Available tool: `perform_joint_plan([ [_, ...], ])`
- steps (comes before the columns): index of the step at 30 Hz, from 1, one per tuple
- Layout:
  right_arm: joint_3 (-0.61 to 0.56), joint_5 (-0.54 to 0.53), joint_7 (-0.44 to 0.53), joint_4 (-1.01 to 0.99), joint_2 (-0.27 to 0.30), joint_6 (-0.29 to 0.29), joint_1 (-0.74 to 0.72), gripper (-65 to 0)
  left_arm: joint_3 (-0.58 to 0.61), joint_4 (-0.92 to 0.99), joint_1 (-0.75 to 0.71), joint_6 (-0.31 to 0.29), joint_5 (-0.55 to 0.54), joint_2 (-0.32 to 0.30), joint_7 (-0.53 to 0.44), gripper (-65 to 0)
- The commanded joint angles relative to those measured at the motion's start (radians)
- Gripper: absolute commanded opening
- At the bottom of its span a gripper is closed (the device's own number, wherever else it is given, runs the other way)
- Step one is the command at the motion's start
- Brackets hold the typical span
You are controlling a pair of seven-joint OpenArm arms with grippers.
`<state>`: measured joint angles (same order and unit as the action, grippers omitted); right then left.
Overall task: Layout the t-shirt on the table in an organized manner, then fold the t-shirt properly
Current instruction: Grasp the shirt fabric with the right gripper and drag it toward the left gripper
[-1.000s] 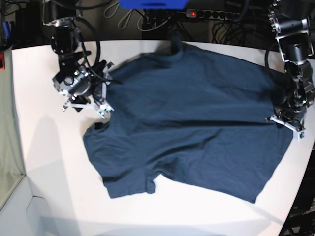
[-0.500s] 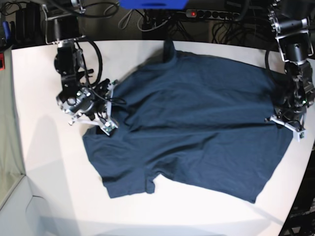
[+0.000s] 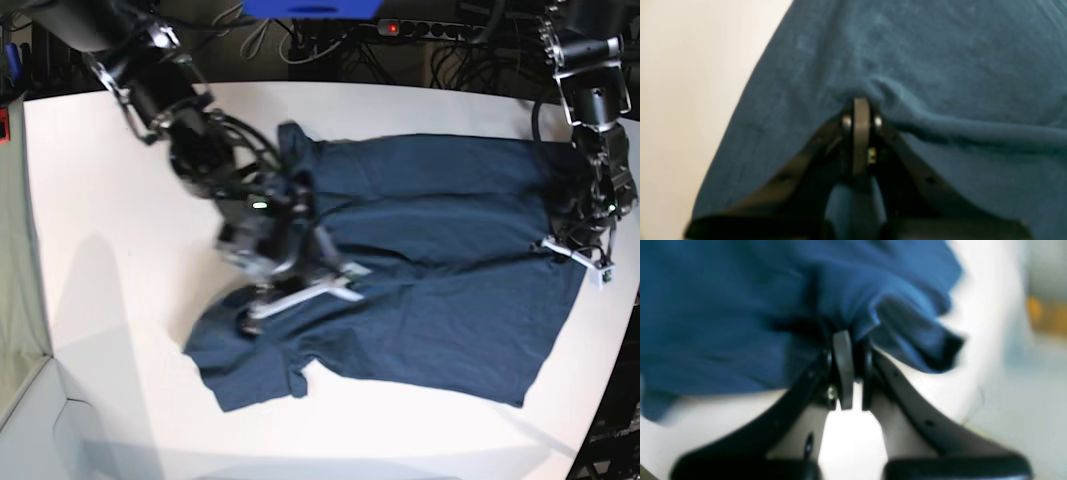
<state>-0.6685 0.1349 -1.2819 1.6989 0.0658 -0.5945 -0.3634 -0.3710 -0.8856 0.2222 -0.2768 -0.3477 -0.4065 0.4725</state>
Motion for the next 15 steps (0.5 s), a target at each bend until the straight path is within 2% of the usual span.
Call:
perform_joint_plan([
  [1,-0.041,0.012,0.018,-0.018,-0.028,0.002,-0.049,-65.0,-0.003,-0.014,0.016,0.0,-0.001,-0.018,0.013,-64.6],
  [5,-0.305,0.012,0.018,-0.159,-0.108,0.002,-0.069,-65.0,-0.01,-0.014,0.016,0.0,-0.001,-0.019,0.044,-64.6],
  [8,-0.445,0.012,0.009,-0.184,-0.139,0.006,-0.058,-65.0,-0.01,-0.033,0.016,0.0,-0.001,-0.021,0.045,-64.6],
  [10,-0.48,0.013,0.009,-0.178,-0.142,0.006,-0.041,-65.0,-0.01,-0.039,0.016,0.0,-0.001,-0.021,0.045,-64.6],
  [15,-0.428,0.013,-0.005,-0.125,-0.137,0.006,-0.032,-65.0,-0.01,-0.047,0.016,0.0,0.0,-0.019,0.047,-64.6],
])
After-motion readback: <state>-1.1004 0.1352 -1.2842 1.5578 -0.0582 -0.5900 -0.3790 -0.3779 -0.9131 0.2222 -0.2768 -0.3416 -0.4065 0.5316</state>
